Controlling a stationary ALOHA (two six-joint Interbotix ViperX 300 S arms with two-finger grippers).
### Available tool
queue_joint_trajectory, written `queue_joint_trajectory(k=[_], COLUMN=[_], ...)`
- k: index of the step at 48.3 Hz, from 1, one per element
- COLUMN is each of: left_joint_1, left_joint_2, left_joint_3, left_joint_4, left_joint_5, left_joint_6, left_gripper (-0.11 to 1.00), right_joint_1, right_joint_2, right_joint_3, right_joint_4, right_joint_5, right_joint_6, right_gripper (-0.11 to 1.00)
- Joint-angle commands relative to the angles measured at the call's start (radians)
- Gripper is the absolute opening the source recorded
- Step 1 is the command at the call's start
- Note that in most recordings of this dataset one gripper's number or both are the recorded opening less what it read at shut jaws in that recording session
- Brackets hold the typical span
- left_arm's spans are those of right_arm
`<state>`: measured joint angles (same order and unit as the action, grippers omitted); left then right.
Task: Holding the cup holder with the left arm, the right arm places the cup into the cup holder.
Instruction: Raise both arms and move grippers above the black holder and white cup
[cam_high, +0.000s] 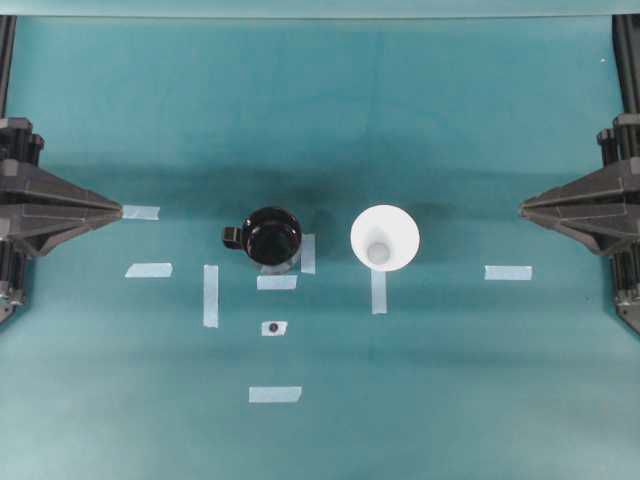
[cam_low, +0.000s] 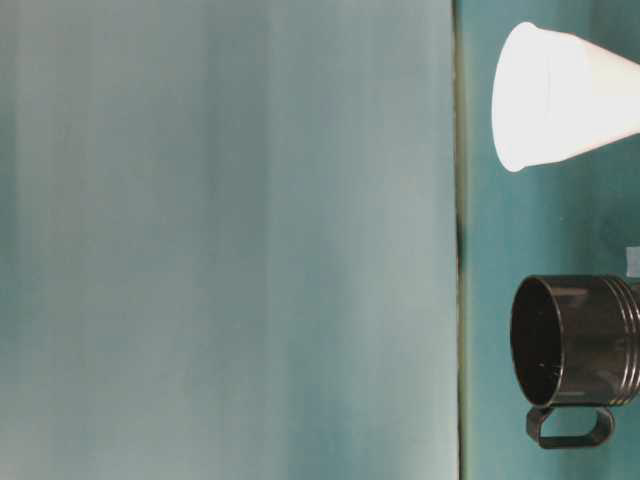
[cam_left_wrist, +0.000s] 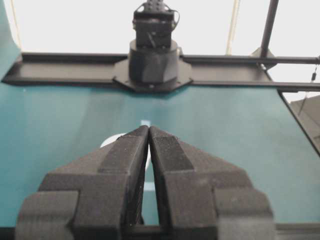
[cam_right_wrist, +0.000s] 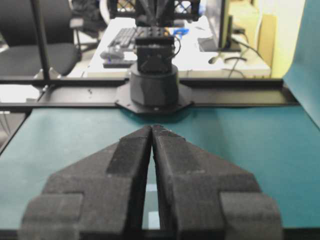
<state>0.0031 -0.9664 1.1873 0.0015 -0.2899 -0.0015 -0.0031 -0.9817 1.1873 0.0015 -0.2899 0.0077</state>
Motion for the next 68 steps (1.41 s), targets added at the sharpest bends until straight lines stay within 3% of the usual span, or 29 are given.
queue_joint_trajectory(k=[1, 9, 14, 23, 46, 68], left_joint_1=[0.002, 0.000, 0.002, 0.011, 0.071, 0.078], left_joint_2=[0.020, 0.055, 0.087, 0.149, 0.298, 0.453], left_joint_3=[-0.021, -0.055, -0.083, -0.117, -0.215, -0.342], left_joint_4=[0.011, 0.012, 0.012, 0.011, 0.017, 0.017], left_joint_5=[0.003, 0.043, 0.086, 0.161, 0.385, 0.600], left_joint_6=[-0.015, -0.035, -0.041, -0.040, -0.025, -0.028], left_gripper=[0.16, 0.03, 0.03, 0.03, 0.03, 0.03], right_joint_1=[-0.005, -0.006, -0.006, -0.021, -0.087, -0.141], right_joint_2=[0.023, 0.021, 0.025, 0.048, 0.337, 0.640], right_joint_3=[-0.015, -0.002, -0.014, -0.029, -0.262, -0.477], right_joint_4=[0.003, 0.078, 0.080, 0.080, 0.080, 0.080], right_joint_5=[-0.012, -0.009, 0.002, 0.077, 0.463, 0.723], right_joint_6=[0.002, 0.060, 0.106, 0.114, 0.115, 0.117], right_gripper=[0.16, 0.02, 0.01, 0.01, 0.01, 0.01])
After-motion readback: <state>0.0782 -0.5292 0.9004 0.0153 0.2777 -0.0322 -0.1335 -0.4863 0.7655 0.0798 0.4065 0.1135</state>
